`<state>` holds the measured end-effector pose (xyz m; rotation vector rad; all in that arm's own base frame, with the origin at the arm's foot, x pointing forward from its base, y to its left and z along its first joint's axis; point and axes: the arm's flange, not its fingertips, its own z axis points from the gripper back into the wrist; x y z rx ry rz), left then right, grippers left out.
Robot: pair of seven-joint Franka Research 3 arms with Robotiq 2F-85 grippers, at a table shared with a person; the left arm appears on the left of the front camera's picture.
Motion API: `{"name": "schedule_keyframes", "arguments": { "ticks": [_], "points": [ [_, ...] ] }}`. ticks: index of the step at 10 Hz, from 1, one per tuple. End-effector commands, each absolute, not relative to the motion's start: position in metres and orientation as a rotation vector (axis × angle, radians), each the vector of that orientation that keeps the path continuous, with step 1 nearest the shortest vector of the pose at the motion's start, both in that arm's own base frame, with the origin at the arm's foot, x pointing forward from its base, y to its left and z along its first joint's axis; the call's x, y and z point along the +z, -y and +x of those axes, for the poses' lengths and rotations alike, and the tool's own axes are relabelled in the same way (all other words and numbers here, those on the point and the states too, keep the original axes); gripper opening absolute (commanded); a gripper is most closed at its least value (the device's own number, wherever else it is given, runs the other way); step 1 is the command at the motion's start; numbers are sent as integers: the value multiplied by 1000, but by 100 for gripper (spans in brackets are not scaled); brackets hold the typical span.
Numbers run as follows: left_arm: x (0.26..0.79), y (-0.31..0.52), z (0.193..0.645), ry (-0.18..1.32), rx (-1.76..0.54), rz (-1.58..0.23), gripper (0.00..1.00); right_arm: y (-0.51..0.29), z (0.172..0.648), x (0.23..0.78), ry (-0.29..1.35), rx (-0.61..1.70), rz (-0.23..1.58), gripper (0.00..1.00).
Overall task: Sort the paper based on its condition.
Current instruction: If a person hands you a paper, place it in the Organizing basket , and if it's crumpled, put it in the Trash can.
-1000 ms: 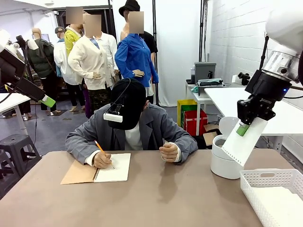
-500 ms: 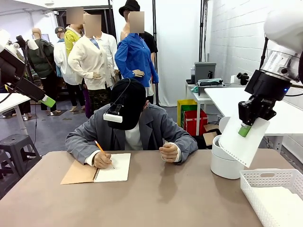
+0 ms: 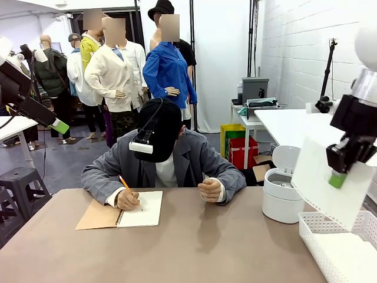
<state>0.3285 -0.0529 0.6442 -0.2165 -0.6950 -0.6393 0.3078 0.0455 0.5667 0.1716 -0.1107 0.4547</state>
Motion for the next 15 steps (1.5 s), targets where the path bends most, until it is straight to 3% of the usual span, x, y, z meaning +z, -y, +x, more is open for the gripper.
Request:
{"name": "schedule_keyframes", "arguments": {
  "ticks": [1, 6, 12, 15],
  "points": [
    [644, 52, 328, 696, -642, -215, 100, -35, 291, 543, 70, 411, 193, 0],
    [644, 52, 328, 696, -642, -215, 100, -14, 308, 464, -73, 282, 194, 0],
    [644, 52, 328, 696, -642, -215, 100, 17, 308, 427, -106, 168, 158, 0],
    [644, 52, 328, 696, -642, -215, 100, 40, 303, 404, -171, 78, 14, 0]
  ]
}}
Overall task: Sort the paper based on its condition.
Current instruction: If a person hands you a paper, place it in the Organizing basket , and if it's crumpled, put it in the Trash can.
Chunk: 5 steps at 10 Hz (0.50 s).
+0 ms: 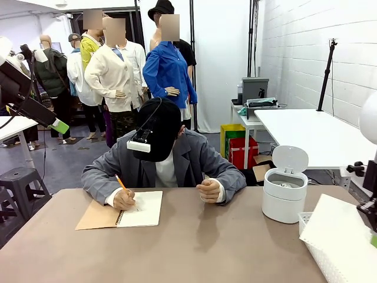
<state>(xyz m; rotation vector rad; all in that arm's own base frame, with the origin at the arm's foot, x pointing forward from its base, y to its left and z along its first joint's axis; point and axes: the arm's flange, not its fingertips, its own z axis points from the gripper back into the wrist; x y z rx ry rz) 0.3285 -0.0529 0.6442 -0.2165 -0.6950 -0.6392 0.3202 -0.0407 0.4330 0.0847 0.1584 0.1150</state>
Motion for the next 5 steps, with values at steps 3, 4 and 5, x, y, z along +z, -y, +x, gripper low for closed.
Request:
{"name": "schedule_keyframes", "arguments": {
  "ticks": [3, 4, 5],
  "points": [
    [644, 52, 328, 696, -642, -215, 100, 45, 308, 382, -194, 35, 20, 0],
    [644, 52, 328, 696, -642, -215, 100, 41, 309, 378, -199, 39, 28, 0],
    [644, 52, 328, 696, -642, -215, 100, 38, 312, 374, -198, 37, 43, 0]
  ]
}}
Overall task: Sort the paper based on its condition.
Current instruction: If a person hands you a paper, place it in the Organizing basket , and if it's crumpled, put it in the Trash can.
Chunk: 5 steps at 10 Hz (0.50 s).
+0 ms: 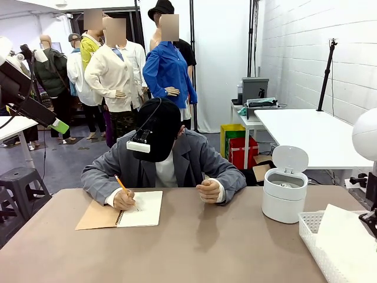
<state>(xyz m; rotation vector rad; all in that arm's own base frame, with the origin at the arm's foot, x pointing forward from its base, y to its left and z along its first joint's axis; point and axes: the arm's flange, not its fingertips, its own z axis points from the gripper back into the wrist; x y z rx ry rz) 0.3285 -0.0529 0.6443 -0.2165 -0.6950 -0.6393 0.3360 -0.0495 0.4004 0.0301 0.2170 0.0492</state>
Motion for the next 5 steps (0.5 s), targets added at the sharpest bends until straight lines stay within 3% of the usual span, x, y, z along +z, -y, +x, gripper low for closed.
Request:
{"name": "schedule_keyframes", "arguments": {
  "ticks": [1, 5],
  "points": [
    [644, 52, 328, 696, -642, -215, 100, 36, 316, 369, -192, 9, 69, 0],
    [644, 52, 328, 696, -642, -215, 100, 26, 319, 353, -239, -137, 107, 0]
  ]
}}
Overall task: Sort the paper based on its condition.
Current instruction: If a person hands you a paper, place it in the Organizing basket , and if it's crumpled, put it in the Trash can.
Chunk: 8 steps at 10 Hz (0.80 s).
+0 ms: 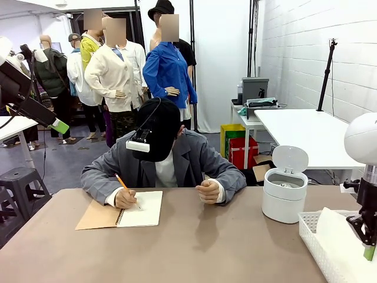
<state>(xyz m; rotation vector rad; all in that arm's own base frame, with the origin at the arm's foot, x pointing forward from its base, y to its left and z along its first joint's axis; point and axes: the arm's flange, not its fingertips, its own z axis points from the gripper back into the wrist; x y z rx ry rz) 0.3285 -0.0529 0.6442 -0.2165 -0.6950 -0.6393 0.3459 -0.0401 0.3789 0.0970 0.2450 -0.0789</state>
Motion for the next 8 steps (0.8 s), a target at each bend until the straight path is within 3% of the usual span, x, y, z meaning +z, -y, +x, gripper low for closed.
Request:
{"name": "schedule_keyframes", "arguments": {
  "ticks": [1, 8],
  "points": [
    [644, 52, 328, 696, -642, -215, 100, 26, 318, 352, -256, -175, 113, 0],
    [644, 52, 328, 696, -642, -215, 100, 32, 314, 349, -256, -241, 83, 0]
  ]
}}
